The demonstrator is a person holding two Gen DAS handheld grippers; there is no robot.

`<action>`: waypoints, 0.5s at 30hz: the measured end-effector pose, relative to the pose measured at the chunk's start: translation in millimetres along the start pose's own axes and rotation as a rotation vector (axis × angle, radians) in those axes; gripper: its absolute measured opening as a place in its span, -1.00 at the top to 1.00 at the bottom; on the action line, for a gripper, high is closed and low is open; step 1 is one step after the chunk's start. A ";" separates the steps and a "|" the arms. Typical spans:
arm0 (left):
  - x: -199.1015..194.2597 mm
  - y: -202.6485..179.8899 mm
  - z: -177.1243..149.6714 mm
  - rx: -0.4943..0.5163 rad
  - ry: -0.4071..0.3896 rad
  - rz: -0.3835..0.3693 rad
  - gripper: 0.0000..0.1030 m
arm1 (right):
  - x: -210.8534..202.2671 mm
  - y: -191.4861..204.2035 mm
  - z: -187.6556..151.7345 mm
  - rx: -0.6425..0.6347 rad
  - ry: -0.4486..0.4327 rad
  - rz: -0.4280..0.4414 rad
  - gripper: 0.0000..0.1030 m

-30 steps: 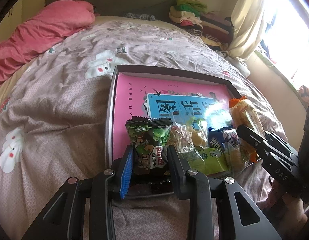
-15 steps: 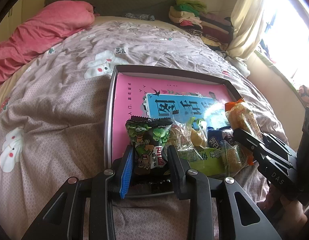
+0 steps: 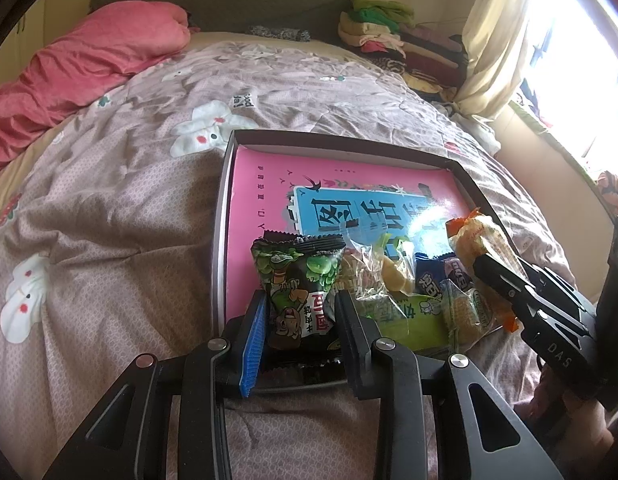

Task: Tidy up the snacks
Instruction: 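Lower and open the left tool to release the green bag while the right tool releases the bread bag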

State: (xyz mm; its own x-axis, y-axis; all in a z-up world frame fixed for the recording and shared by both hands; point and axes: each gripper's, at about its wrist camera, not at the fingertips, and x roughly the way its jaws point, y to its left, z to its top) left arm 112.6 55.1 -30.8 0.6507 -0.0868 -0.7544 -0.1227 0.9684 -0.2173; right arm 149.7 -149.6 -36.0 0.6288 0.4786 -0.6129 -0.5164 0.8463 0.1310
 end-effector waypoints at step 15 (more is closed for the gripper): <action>-2.5 3.2 -0.8 -0.006 -0.001 0.001 0.33 | -13.3 -10.4 1.5 0.024 -0.025 -0.018 0.25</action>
State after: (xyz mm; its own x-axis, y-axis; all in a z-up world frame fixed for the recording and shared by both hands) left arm 110.0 58.3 -30.1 0.6510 -0.0857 -0.7542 -0.1281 0.9670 -0.2205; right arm 147.6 -164.4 -28.1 0.6524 0.4689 -0.5954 -0.4911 0.8599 0.1391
